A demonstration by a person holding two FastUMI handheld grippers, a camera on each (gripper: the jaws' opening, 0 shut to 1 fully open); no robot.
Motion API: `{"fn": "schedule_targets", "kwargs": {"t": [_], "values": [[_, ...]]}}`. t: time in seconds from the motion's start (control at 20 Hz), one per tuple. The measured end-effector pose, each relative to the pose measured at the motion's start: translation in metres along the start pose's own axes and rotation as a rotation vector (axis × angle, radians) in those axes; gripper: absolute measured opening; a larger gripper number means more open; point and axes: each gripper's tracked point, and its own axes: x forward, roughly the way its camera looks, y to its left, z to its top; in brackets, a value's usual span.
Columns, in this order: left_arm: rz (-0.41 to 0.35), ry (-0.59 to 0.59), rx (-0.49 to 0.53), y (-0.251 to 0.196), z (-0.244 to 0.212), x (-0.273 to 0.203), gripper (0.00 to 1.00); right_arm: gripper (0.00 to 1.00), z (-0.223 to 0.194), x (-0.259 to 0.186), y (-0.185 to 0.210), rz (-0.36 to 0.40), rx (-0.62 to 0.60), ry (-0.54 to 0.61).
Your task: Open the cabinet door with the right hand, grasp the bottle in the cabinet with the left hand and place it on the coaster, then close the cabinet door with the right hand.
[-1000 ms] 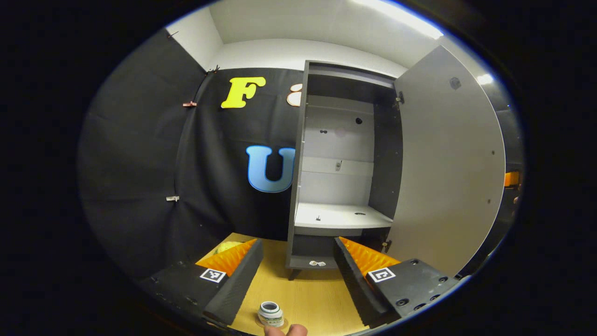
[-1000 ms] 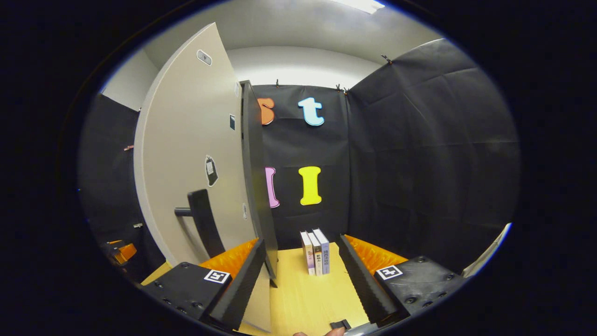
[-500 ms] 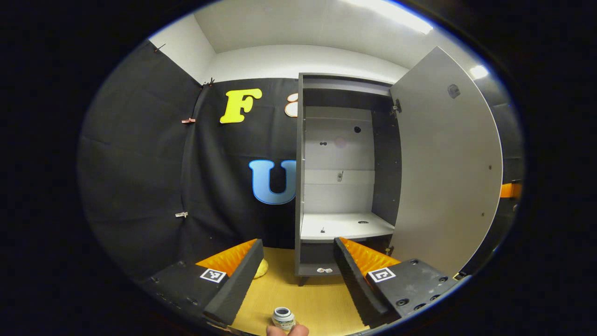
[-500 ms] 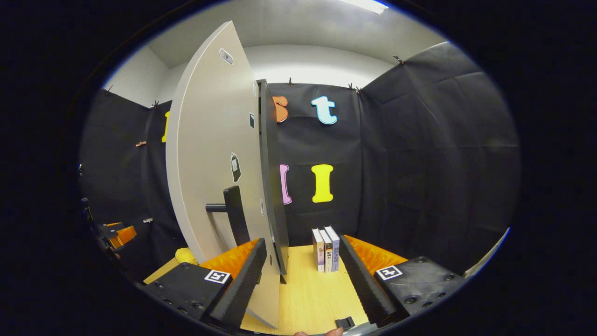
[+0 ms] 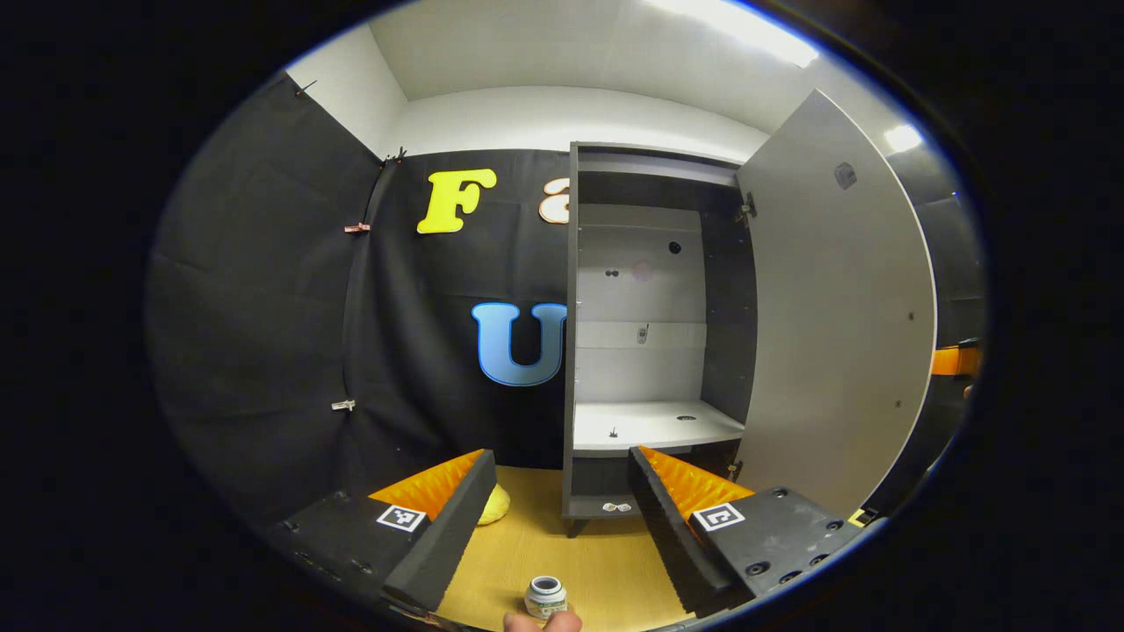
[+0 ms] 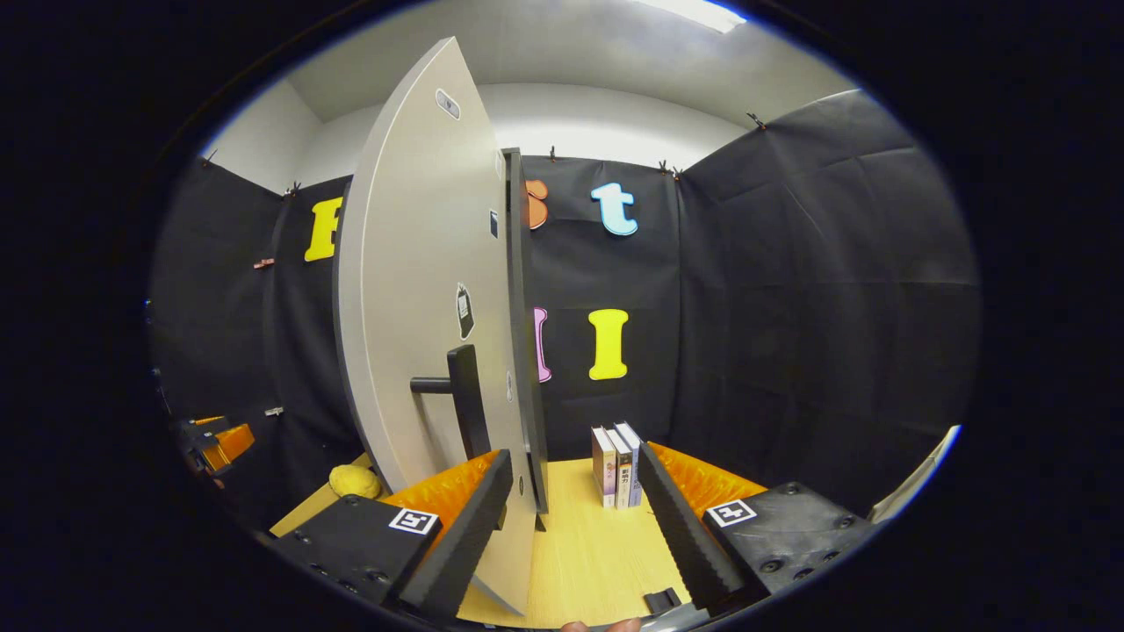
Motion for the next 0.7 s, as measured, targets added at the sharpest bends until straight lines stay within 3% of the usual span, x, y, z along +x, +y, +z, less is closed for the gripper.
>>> {"fn": "schedule_targets", "kwargs": {"t": [0.2, 0.7], "values": [[-0.005, -0.005, -0.014, 0.003, 0.002, 0.005, 0.95, 0.95, -0.002, -0.004, 0.015, 0.019, -0.008, -0.002], [0.019, -0.009, 0.001, 0.018, 0.0, 0.004, 0.95, 0.95, -0.007, -0.003, 0.063, 0.164, 0.012, 0.018]]}}
